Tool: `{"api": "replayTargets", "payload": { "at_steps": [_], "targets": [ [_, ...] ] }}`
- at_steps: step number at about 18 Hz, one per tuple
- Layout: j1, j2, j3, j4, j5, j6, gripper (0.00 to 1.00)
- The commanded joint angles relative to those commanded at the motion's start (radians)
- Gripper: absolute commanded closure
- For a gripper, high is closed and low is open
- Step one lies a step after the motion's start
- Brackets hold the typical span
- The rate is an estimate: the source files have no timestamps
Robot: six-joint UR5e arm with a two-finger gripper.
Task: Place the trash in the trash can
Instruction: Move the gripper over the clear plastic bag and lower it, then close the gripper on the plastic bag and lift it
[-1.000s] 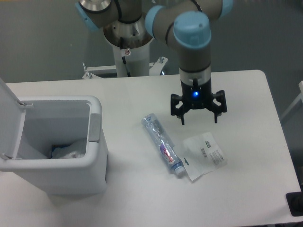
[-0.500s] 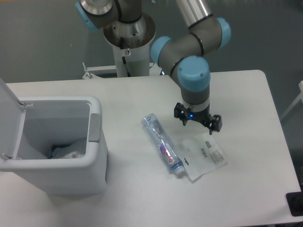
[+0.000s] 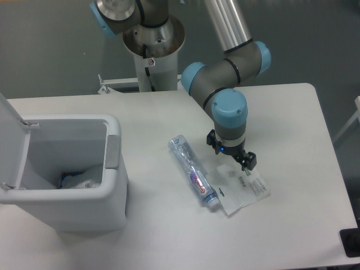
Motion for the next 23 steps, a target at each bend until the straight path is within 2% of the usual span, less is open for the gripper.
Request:
{"api": "replayTargets", "payload": {
  "at_steps": [15,18,21,22,23],
  "targets": [
    [-0.015,-0.054,0.043,0.014,0.002,-0.045,0.01],
    [-0.017,-0.058,0.051,0.014,0.006,-0.06,0.45],
    [-0.017,-0.066,0.063,0.011,0.009,-0.083,0.94],
    [-0.017,-0.066,0.064,0.011,0.011,-0.092,1.0],
    [-0.017,-0.063,0.069,0.009,0.011,-0.097,1.0]
  ]
}}
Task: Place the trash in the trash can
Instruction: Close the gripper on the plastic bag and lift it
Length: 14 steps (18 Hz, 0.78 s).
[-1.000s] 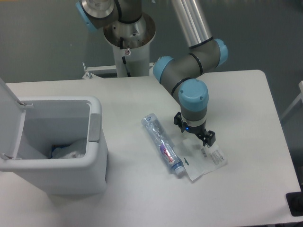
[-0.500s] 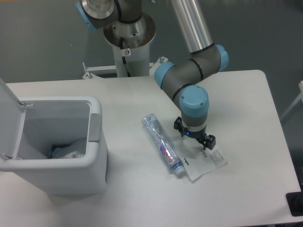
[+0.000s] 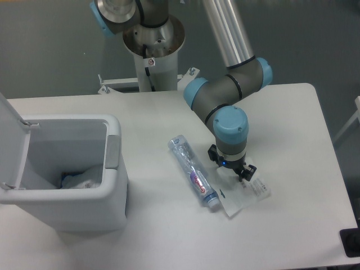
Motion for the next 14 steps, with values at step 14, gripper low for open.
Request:
{"api": "replayTargets", "payload": {
  "at_steps": [14],
  "targets": [
    [0.04,0.075,0.144,-0.018,-0.059,-0.106,1.0]
  ]
}}
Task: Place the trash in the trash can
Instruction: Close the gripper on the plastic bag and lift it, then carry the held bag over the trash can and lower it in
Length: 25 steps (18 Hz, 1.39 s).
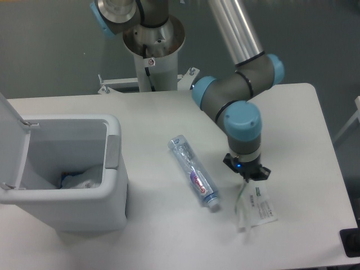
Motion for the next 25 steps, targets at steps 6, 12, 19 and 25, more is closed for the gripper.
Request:
{"api": "replayTargets", "payload": {
  "at_steps": [6,12,19,25],
  "targets": [
    [0.015,0.136,0.029,-0.05,-0.273,-0.219,1.0],
    [-0.038,0.344,0.029,-0.094,-0.49,-0.445,1.0],
    [-0.187,0.546,0.002,-0.092,-0.646,-0.67,1.0],
    [-0.322,0.562,-0.041,-0.092,-0.685,-0.738,1.0]
  ]
}}
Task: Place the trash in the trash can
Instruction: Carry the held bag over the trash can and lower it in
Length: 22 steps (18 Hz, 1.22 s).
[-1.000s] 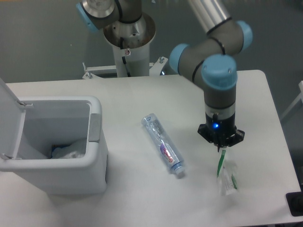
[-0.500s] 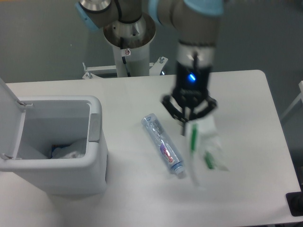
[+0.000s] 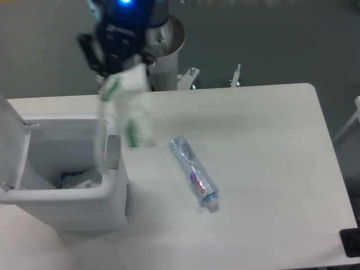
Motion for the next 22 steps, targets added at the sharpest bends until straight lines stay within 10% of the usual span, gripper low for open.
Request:
{"api": "replayTargets", "payload": {
  "at_steps": [15,17,22],
  "targets": [
    [-0.045,-0.043,-0.103,0.006,0.043,0.04,1.0],
    [-0.045,-0.054,-0.101,0.008,0.06,0.04,0.73],
    [-0.043,-0.058,-0.101,0.006,0.063,0.041,0.57]
  ]
}}
